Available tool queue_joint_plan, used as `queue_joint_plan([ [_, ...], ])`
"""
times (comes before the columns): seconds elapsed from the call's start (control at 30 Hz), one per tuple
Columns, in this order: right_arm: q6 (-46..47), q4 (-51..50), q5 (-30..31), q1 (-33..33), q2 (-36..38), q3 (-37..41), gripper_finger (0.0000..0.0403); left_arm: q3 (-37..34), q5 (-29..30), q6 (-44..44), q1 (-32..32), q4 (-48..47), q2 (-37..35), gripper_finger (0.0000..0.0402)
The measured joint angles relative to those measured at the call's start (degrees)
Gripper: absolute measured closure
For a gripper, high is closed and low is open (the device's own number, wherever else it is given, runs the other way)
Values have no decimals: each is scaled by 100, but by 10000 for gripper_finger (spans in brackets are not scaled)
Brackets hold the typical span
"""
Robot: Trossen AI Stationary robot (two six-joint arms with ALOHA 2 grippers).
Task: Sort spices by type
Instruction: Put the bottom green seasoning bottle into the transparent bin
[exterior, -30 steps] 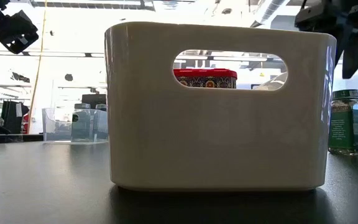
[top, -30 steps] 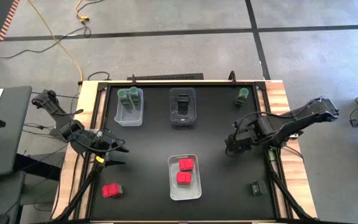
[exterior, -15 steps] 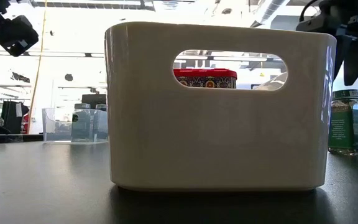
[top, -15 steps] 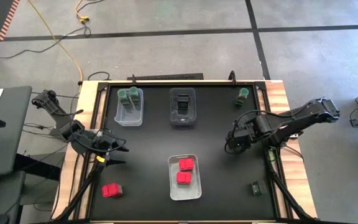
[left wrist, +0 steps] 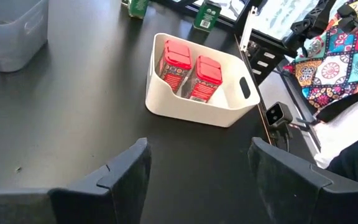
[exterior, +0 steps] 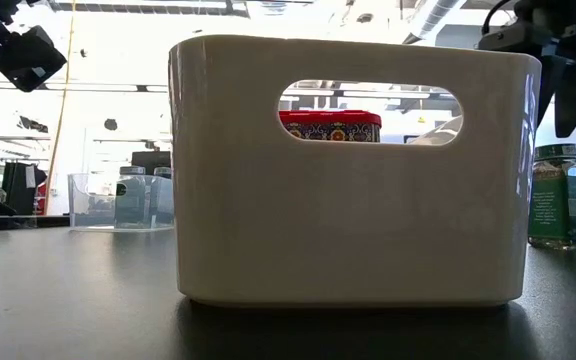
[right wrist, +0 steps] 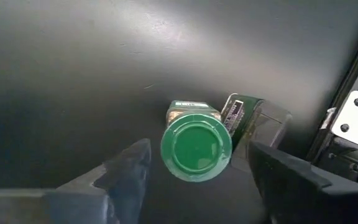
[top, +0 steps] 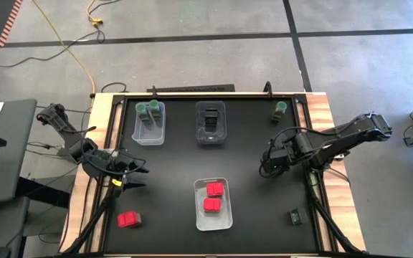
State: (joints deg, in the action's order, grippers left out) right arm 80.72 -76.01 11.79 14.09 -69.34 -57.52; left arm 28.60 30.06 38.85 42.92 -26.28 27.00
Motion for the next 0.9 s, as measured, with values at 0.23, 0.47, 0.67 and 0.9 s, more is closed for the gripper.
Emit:
queue_joint_plan([
  [0.23,103,24,12,0,0,0,46,0,9,0,0,2,-2,144],
  [0.47,155,289,14,81,-2,0,31,0,85,-2,0,2,0,144],
  [0.67,220,280,33,37,-33,214,31,2,85,-2,0,7,-2,144],
  [0.9,384,615,-70,38,-33,487,31,2,122,-2,0,2,0,144],
])
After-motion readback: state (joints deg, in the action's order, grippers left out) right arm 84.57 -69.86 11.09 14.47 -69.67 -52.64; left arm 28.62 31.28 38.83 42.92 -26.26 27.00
